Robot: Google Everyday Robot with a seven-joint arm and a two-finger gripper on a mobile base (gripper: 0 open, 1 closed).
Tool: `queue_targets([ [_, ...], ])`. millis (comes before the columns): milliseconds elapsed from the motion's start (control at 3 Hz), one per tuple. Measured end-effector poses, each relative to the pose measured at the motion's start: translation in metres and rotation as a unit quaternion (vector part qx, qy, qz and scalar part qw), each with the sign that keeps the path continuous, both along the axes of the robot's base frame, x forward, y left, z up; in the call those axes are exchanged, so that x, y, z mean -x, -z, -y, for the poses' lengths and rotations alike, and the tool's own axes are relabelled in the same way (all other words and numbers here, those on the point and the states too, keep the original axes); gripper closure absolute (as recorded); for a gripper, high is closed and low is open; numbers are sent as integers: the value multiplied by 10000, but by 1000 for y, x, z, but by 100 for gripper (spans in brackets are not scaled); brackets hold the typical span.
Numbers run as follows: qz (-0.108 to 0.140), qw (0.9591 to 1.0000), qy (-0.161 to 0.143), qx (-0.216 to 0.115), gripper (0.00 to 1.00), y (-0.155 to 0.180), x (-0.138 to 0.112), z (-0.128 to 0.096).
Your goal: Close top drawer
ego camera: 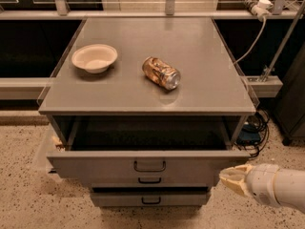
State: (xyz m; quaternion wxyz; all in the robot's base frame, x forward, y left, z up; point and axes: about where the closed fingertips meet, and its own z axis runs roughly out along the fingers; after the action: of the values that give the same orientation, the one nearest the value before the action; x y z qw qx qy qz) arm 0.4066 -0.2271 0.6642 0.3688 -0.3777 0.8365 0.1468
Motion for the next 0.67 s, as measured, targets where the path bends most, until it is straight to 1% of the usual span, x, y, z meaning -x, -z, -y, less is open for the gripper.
queue_targets([
  [333, 219, 9995, 170, 117, 100, -2, -20, 0],
  [667, 651, 9966, 422, 292, 100, -4, -66, -17],
])
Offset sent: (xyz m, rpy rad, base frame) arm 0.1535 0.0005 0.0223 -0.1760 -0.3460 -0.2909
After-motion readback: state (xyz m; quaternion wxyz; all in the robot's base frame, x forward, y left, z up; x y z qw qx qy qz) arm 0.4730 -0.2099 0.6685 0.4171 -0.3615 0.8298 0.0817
